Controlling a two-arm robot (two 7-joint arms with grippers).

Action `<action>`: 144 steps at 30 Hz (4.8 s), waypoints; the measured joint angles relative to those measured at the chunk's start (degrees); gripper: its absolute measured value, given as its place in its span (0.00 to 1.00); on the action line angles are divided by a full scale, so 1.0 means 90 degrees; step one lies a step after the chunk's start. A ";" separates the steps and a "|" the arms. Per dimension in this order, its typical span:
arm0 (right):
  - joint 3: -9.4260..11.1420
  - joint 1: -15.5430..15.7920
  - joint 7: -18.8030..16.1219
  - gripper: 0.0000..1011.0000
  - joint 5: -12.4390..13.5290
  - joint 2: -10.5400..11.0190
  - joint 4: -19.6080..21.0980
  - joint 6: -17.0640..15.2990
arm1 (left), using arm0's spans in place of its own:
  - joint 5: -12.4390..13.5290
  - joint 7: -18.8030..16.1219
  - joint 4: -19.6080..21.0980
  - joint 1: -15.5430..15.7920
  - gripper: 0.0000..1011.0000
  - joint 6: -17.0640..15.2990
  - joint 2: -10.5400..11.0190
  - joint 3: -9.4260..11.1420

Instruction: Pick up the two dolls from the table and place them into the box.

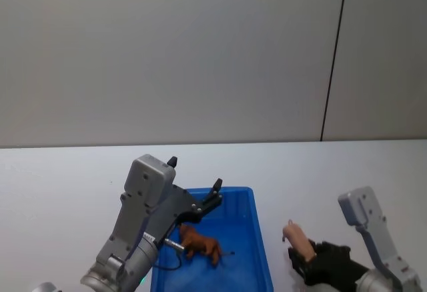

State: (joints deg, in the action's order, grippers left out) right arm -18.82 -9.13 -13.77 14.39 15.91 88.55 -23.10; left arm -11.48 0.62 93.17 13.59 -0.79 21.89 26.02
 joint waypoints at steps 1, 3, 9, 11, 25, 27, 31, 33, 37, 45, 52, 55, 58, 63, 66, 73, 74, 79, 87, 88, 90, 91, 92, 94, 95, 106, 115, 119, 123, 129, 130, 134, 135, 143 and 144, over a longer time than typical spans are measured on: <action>0.0000 0.0000 0.0000 0.37 0.0000 0.0000 0.0000 0.0000 | 0.0000 0.0000 0.0000 0.0000 0.99 0.0000 0.0000 0.0000; -0.0006 -0.0051 0.0000 0.37 -0.0073 -0.0027 0.0037 0.0079 | 0.0000 0.0000 0.0000 0.0000 0.99 0.0000 0.0000 0.0000; -0.0043 -0.0298 -0.0170 0.37 -0.0253 -0.0160 0.0110 0.0233 | 0.0000 0.0000 0.0000 0.0000 0.99 0.0000 0.0000 0.0000; -0.0059 -0.0383 -0.0239 0.37 -0.0289 -0.0212 0.0110 0.0251 | 0.0000 0.0000 0.0000 0.0000 0.99 0.0000 0.0000 0.0000; -0.0261 -0.1276 -0.0998 0.42 -0.0389 -0.0834 -0.0597 0.0074 | 0.0000 0.0000 0.0000 0.0000 0.99 0.0000 0.0000 0.0000; -0.0298 -0.1386 -0.1097 0.50 -0.0377 -0.0920 -0.0762 0.0037 | 0.0000 0.0000 0.0000 0.0000 0.99 0.0000 0.0000 0.0000; -0.0349 -0.1546 -0.1255 0.62 -0.0371 -0.1038 -0.1030 0.0007 | 0.0000 0.0000 0.0000 0.0000 0.99 0.0000 0.0000 0.0000; -0.0366 -0.1614 -0.1327 0.68 -0.0369 -0.1082 -0.1152 0.0006 | 0.0000 0.0000 0.0000 0.0000 0.99 0.0000 0.0000 0.0000; -0.0370 -0.1666 -0.1409 0.81 -0.0366 -0.1099 -0.1265 0.0026 | 0.0000 0.0000 0.0000 0.0000 0.99 0.0000 0.0000 0.0000; -0.0259 -0.1547 -0.1475 0.99 -0.0351 -0.0922 -0.1209 0.0204 | 0.0000 0.0000 0.0000 0.0000 0.99 0.0000 0.0000 0.0000; -0.0073 -0.1221 -0.1514 0.99 -0.0280 -0.0558 -0.0904 0.0457 | 0.0000 0.0000 0.0000 0.0000 0.99 0.0000 0.0000 0.0000; 0.0007 -0.1073 -0.1527 0.99 -0.0243 -0.0398 -0.0771 0.0563 | 0.0000 0.0000 0.0000 0.0000 0.99 0.0000 0.0000 0.0000; 0.0070 -0.0945 -0.1533 0.99 -0.0206 -0.0265 -0.0654 0.0658 | 0.0000 0.0000 0.0000 0.0000 0.99 0.0000 0.0000 0.0000; 0.0142 -0.0808 -0.1539 0.99 -0.0172 -0.0123 -0.0531 0.0755 | 0.0013 0.0001 0.0027 -0.0019 0.99 -0.0034 0.0017 -0.0005; 0.0177 -0.0738 -0.1541 0.99 -0.0155 -0.0048 -0.0465 0.0803 | 0.0022 -0.0032 0.0095 -0.0064 0.99 -0.0115 0.0061 -0.0015; 0.0229 -0.0637 -0.1546 0.99 -0.0129 0.0059 -0.0372 0.0874 | -0.0052 -0.0289 0.0378 -0.0301 0.99 -0.0355 0.0247 -0.0065; 0.0234 -0.0627 -0.1546 0.99 -0.0127 0.0068 -0.0363 0.0880 | -0.0081 -0.0328 0.0415 -0.0336 0.99 -0.0383 0.0275 -0.0074; 0.0258 -0.0580 -0.1550 0.99 -0.0115 0.0119 -0.0320 0.0914 | -0.0342 -0.0635 0.0715 -0.0669 0.99 -0.0559 0.0547 -0.0158; 0.0276 -0.0540 -0.1550 0.99 -0.0106 0.0160 -0.0284 0.0943 | -0.0802 -0.1060 0.1056 -0.1169 0.99 -0.0701 0.0984 -0.0306; 0.0279 -0.0534 -0.1551 0.99 -0.0105 0.0166 -0.0279 0.0945 | -0.0845 -0.1095 0.1078 -0.1215 0.99 -0.0705 0.1021 -0.0320; 0.0282 -0.0529 -0.1550 0.99 -0.0104 0.0172 -0.0276 0.0948 | -0.0977 -0.1188 0.1142 -0.1346 0.99 -0.0710 0.1131 -0.0362; 0.0284 -0.0524 -0.1550 0.99 -0.0103 0.0176 -0.0272 0.0951 | -0.1012 -0.1223 0.1157 -0.1387 0.99 -0.0710 0.1163 -0.0375; 0.0287 -0.0521 -0.1550 0.99 -0.0102 0.0180 -0.0268 0.0954 | -0.1086 -0.1269 0.1178 -0.1458 0.99 -0.0710 0.1219 -0.0396; 0.0287 -0.0520 -0.1550 0.99 -0.0102 0.0181 -0.0267 0.0956 | -0.1157 -0.1311 0.1195 -0.1535 0.99 -0.0705 0.1279 -0.0423; 0.0288 -0.0517 -0.1550 0.99 -0.0101 0.0184 -0.0263 0.0958 | -0.1186 -0.1327 0.1199 -0.1566 0.99 -0.0701 0.1302 -0.0434; 0.0294 -0.0504 -0.1550 0.99 -0.0095 0.0198 -0.0253 0.0967 | -0.1499 -0.1401 0.1055 -0.1883 0.99 -0.0652 0.1492 -0.0536; 0.0299 -0.0499 -0.1550 0.99 -0.0095 0.0203 -0.0247 0.0972 | -0.1603 -0.1297 0.0775 -0.1974 0.99 -0.0616 0.1499 -0.0575; 0.0299 -0.0496 -0.1550 0.99 -0.0096 0.0206 -0.0245 0.0972 | -0.1637 -0.1213 0.0659 -0.1990 0.99 -0.0595 0.1484 -0.0586; 0.0299 -0.0494 -0.1550 0.99 -0.0096 0.0208 -0.0244 0.0972 | -0.1668 -0.1101 0.0548 -0.1996 0.99 -0.0563 0.1464 -0.0599; 0.0299 -0.0494 -0.1550 0.99 -0.0096 0.0208 -0.0244 0.0972 | -0.1716 -0.0889 0.0378 -0.1991 0.99 -0.0526 0.1423 -0.0613; 0.0300 -0.0494 -0.1550 0.99 -0.0096 0.0209 -0.0244 0.0972 | -0.1724 -0.0860 0.0360 -0.1990 0.99 -0.0525 0.1418 -0.0614; 0.0299 -0.0494 -0.1550 0.99 -0.0096 0.0208 -0.0244 0.0972 | -0.1747 -0.0744 0.0279 -0.1987 0.99 -0.0523 0.1396 -0.0622; 0.0299 -0.0494 -0.1550 0.99 -0.0096 0.0208 -0.0244 0.0972 | -0.1757 -0.0702 0.0250 -0.1986 0.99 -0.0522 0.1388 -0.0625; 0.0299 -0.0493 -0.1550 0.99 -0.0096 0.0209 -0.0244 0.0972 | -0.1794 -0.0471 0.0109 -0.1971 0.94 -0.0552 0.1341 -0.0636; 0.0299 -0.0494 -0.1550 0.99 -0.0096 0.0208 -0.0244 0.0972 | -0.1795 -0.0457 0.0099 -0.1970 0.92 -0.0559 0.1338 -0.0636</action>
State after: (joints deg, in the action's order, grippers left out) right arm -16.13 -13.57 -27.72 13.52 17.79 86.36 -14.36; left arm -27.63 -3.49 94.07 -4.15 -5.83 33.93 20.30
